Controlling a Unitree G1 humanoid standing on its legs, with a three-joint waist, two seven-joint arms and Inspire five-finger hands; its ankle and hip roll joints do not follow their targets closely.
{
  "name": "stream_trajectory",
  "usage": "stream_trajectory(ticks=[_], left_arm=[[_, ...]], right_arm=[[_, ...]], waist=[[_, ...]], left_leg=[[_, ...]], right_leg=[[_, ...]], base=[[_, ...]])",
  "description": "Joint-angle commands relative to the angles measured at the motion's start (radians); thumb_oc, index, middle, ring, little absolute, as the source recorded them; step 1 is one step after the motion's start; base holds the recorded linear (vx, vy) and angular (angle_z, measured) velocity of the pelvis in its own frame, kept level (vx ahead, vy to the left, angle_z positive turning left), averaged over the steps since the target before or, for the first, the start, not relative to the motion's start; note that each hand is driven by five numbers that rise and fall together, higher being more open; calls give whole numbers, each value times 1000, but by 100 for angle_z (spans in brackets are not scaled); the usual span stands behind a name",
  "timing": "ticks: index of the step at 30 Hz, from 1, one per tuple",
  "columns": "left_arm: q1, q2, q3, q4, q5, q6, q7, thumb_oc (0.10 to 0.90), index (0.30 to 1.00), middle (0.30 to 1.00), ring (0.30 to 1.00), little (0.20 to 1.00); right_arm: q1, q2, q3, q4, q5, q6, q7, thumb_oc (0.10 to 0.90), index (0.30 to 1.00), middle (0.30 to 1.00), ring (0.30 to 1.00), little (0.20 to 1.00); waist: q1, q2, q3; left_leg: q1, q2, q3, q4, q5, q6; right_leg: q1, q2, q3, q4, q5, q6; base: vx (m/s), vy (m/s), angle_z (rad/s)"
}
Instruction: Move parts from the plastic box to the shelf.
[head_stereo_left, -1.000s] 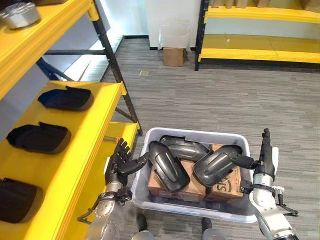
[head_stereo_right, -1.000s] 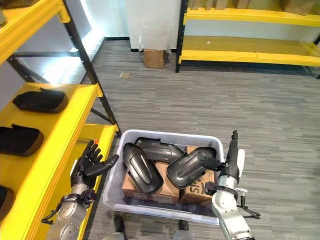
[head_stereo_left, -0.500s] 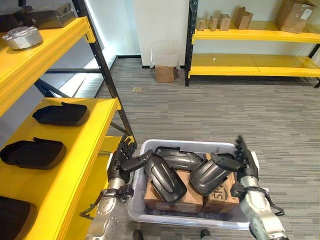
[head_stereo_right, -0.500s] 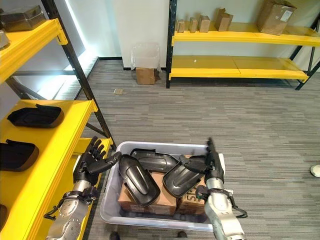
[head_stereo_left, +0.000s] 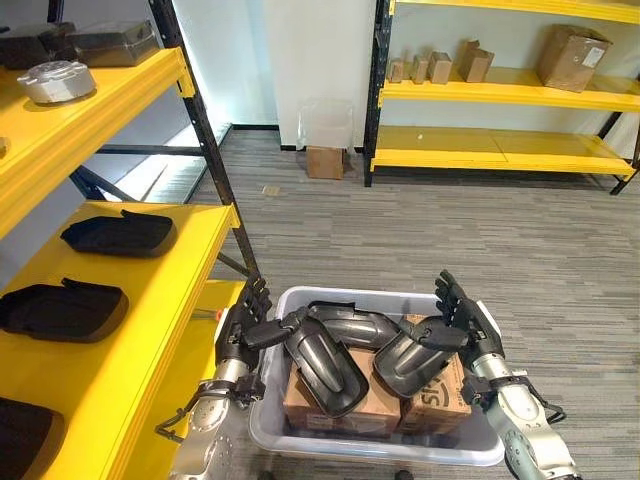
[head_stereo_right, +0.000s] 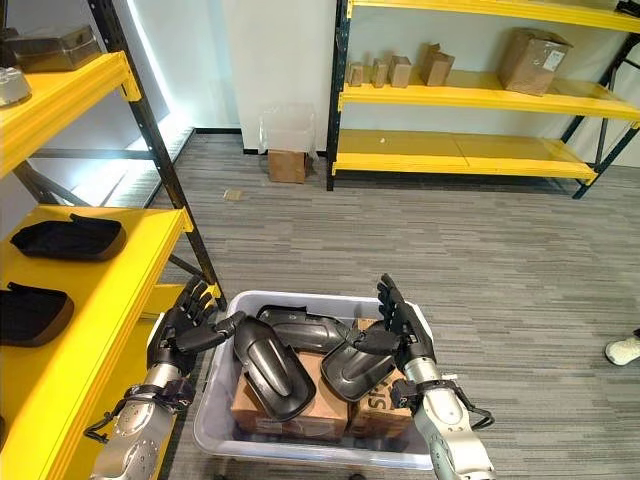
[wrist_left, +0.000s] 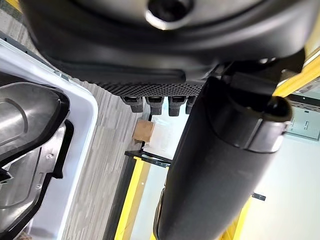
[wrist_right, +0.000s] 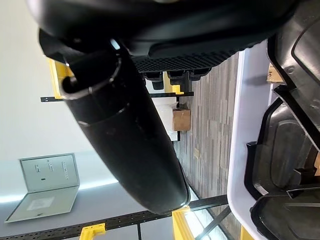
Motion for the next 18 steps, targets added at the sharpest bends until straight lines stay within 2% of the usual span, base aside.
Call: stream_trajectory(ticks=[1, 7, 13, 18], left_arm=[[-107, 49, 49, -19, 22, -86, -33, 900, 1000, 1000, 1000, 1000], [-95, 52, 51, -33, 23, -72, -24, 900, 1000, 1000, 1000, 1000], [-87, 58, 42, -48, 31, -50, -28, 900, 1000, 1000, 1000, 1000], [-72, 74, 39, -65, 20, -45, -43, 900, 1000, 1000, 1000, 1000]], right_arm=[[-89, -24, -52, -83, -41, -131, -7, 900, 1000, 1000, 1000, 1000], [-95, -58, -35, -145, -156, -144, 5, 900, 1000, 1000, 1000, 1000], [-126, -90, 9, -207, -205, -145, 39, 900, 1000, 1000, 1000, 1000], [-148, -137, 40, -278, -237, -144, 126, 900, 1000, 1000, 1000, 1000]], waist=[[1, 8, 0], [4, 5, 6], [19, 2, 18], [36, -2, 38]], left_leg=[[111, -46, 63, 0, -159, 41], [111, -49, 66, 0, -159, 43], [103, -53, 55, 0, -158, 46], [81, -46, 36, 6, -152, 43]], right_leg=[[-17, 9, -149, -1, -21, -19], [-19, 10, -147, 3, -23, -19], [-21, 8, -148, 8, -27, -20], [-35, 12, -150, 26, -39, -25]], base=[[0, 0, 0], [0, 0, 0], [2, -5, 0], [6, -35, 4]])
